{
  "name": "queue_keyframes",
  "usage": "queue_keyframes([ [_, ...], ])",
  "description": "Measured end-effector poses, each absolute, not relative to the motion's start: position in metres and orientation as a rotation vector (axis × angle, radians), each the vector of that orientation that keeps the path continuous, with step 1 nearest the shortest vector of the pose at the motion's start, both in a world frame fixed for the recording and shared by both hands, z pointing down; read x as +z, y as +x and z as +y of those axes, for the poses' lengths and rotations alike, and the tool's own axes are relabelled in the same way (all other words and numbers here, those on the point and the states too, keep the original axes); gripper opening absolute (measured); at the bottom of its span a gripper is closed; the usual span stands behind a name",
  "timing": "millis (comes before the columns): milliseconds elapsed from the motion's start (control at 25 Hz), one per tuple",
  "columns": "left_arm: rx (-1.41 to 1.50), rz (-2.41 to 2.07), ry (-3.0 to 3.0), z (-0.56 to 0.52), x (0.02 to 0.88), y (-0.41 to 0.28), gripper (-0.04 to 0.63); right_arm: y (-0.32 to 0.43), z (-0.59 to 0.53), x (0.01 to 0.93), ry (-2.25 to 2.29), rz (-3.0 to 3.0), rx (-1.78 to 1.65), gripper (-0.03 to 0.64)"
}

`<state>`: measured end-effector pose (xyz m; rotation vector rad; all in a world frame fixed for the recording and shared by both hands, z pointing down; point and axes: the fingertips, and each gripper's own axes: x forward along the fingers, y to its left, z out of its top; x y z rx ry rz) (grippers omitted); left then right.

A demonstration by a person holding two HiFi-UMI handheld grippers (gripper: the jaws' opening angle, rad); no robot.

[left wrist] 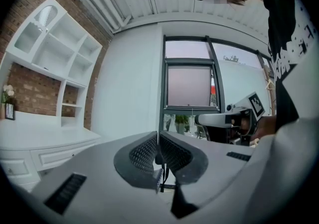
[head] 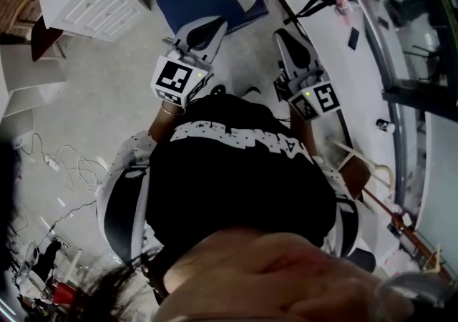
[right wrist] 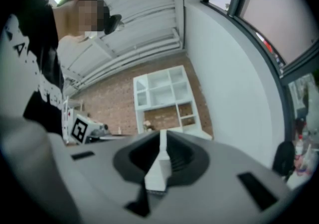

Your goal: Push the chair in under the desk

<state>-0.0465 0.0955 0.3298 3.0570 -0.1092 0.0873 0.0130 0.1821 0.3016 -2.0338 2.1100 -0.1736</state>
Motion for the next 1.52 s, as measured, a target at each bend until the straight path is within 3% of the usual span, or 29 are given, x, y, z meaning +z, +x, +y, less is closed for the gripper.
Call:
queue_keyframes([
  [760, 0.086, -0.711, 2.998, 0.077, 0.330, -0.026, 0.037, 0.067, 0.131, 0.316, -1.600, 2.516, -0.245, 0.037],
  [1520, 0.331, -1.004, 2.888, 0.099, 0.381, 0.003, 0.061, 0.114, 0.134, 0.365, -1.415, 2.774, -0.312, 0.101],
])
